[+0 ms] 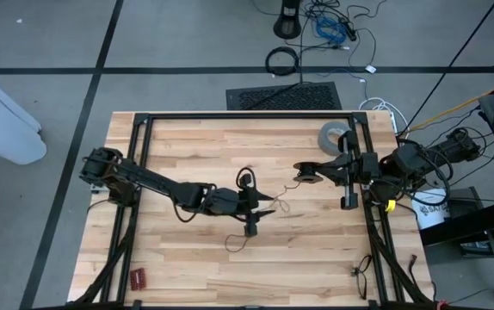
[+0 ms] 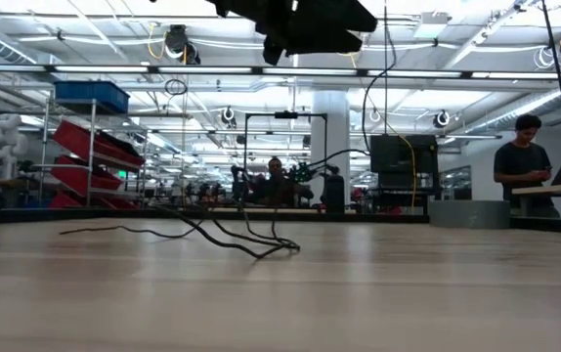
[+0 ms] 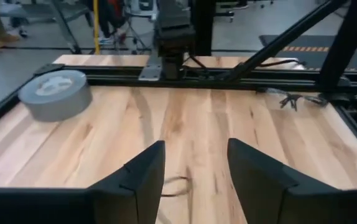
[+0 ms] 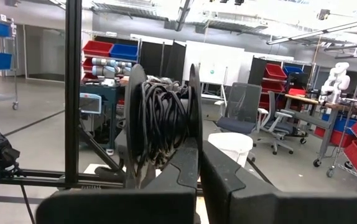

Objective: Coil cords
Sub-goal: Coil the black wire onto the spool

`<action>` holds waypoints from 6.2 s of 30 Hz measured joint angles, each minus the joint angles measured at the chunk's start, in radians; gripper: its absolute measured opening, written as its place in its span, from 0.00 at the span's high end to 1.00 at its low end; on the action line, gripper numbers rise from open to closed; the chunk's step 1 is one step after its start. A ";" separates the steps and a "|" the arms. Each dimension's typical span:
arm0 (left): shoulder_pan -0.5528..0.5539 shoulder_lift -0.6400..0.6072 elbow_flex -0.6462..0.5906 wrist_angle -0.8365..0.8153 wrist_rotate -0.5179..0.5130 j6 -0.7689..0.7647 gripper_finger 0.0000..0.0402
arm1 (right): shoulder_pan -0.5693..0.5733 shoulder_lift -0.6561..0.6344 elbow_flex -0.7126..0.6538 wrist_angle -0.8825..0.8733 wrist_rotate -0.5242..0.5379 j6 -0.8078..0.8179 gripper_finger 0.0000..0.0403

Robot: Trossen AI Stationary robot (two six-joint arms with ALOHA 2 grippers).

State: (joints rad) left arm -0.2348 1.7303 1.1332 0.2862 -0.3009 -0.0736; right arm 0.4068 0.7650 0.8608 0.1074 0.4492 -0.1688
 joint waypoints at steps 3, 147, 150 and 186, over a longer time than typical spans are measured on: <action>0.000 0.029 0.000 0.027 0.008 0.002 0.55 | 0.000 0.000 0.000 0.001 0.000 -0.001 1.00; -0.239 -0.535 0.215 -0.719 -0.632 0.033 1.00 | -0.087 0.277 0.000 -0.090 -0.010 0.124 1.00; -0.239 -0.534 0.251 -0.721 -0.629 0.062 1.00 | -0.092 0.297 0.000 -0.085 -0.010 0.105 1.00; -0.147 -0.264 0.282 -0.278 -0.253 0.079 1.00 | -0.192 0.562 0.000 0.232 0.340 0.081 1.00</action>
State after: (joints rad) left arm -0.3817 1.4658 1.4155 0.0077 -0.5536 0.0053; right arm 0.2153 1.3274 0.8608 0.3392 0.7887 -0.0882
